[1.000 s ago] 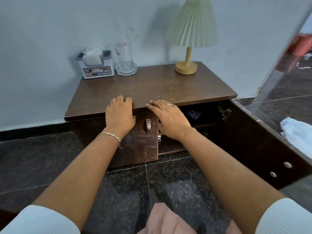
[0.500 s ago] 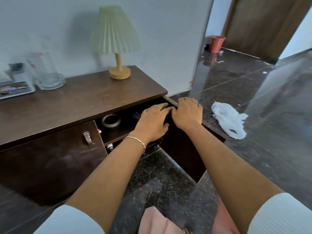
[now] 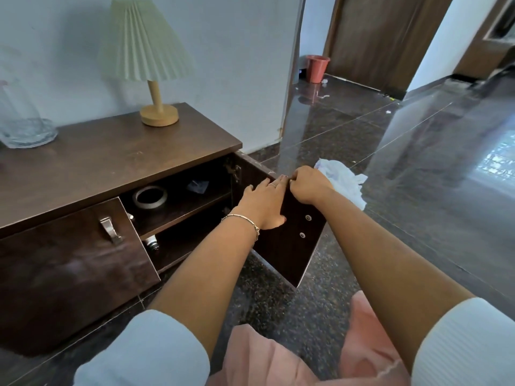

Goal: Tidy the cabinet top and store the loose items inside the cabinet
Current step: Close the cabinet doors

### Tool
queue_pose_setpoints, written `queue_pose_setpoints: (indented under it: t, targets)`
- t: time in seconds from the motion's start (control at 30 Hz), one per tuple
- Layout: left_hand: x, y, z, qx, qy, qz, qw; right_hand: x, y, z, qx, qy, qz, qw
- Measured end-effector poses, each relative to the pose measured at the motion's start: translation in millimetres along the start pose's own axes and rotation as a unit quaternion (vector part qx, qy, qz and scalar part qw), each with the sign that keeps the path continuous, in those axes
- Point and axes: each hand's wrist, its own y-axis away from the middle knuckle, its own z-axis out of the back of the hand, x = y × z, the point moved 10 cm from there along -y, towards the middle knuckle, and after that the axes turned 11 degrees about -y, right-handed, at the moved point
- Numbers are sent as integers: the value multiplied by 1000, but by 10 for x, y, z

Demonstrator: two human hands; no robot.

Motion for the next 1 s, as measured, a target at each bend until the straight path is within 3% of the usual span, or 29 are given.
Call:
queue_pose_setpoints:
  t: [0.27, 0.47, 0.67, 1.0]
  targets:
    - [168, 294, 37, -17, -29, -2, 999, 101, 128, -129, 54, -119, -28, 991]
    - [445, 549, 82, -23, 25, 38, 999, 249, 290, -444, 134, -276, -86, 948]
    - [792, 921, 134, -80, 110, 98, 986, 465, 389, -818, 156, -380, -130, 902]
    - [1375, 1635, 145, -191, 139, 183, 954, 894, 366, -1140, 125, -437, -118, 883]
